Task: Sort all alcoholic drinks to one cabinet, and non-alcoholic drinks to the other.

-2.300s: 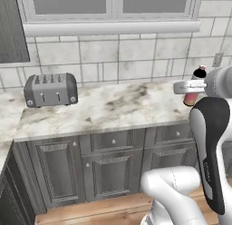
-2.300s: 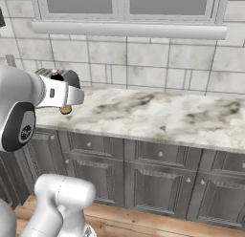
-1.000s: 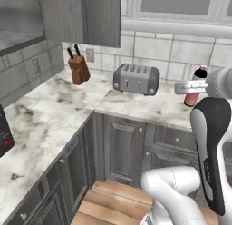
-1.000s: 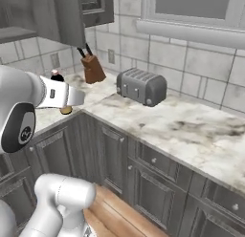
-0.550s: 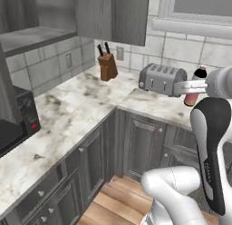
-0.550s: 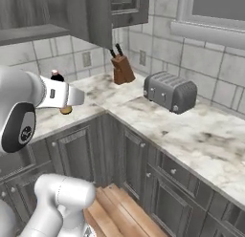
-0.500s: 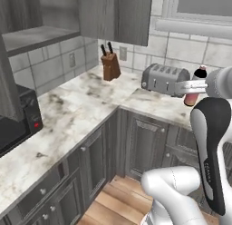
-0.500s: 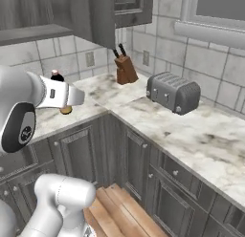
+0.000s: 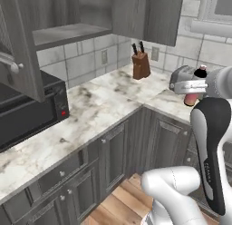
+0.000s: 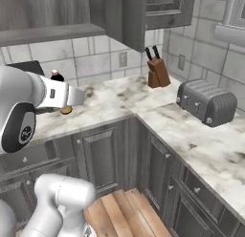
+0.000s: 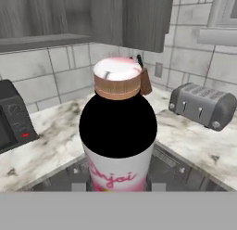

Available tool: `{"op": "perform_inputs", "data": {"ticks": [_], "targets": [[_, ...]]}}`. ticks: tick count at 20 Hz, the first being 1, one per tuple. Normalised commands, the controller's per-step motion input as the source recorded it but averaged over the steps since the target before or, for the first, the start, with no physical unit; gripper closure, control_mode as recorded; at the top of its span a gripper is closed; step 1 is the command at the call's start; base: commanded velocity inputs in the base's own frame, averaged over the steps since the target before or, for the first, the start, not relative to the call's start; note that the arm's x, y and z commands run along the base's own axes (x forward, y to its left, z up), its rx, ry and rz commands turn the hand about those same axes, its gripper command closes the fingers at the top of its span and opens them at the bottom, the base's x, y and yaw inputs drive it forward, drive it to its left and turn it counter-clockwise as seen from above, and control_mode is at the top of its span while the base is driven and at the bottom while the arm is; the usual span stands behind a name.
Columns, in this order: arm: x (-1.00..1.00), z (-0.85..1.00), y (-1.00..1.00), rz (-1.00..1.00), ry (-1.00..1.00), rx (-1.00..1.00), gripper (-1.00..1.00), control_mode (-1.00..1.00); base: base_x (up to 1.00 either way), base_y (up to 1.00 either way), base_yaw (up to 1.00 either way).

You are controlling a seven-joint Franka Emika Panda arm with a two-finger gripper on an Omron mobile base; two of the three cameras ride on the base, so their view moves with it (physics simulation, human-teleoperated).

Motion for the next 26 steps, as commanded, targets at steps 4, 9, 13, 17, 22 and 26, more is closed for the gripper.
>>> {"op": "perform_inputs", "data": {"ticks": [4,9,13,17,22,26], "targets": [[0.00,0.00,0.00,0.00,0.00,0.00,1.00,1.00,0.18,-0.04,0.38],[0.00,0.00,0.00,0.00,0.00,0.00,1.00,1.00,0.31,-0.14,0.37],[0.00,0.00,0.00,0.00,0.00,0.00,1.00,1.00,0.37,-0.19,0.35],[0.00,0.00,0.00,0.00,0.00,0.00,1.00,1.00,0.47,-0.20,0.34],[0.00,0.00,0.00,0.00,0.00,0.00,1.00,1.00,0.53,-0.17,0.33],[0.00,0.00,0.00,0.00,0.00,0.00,1.00,1.00,0.53,-0.19,0.32]]}}
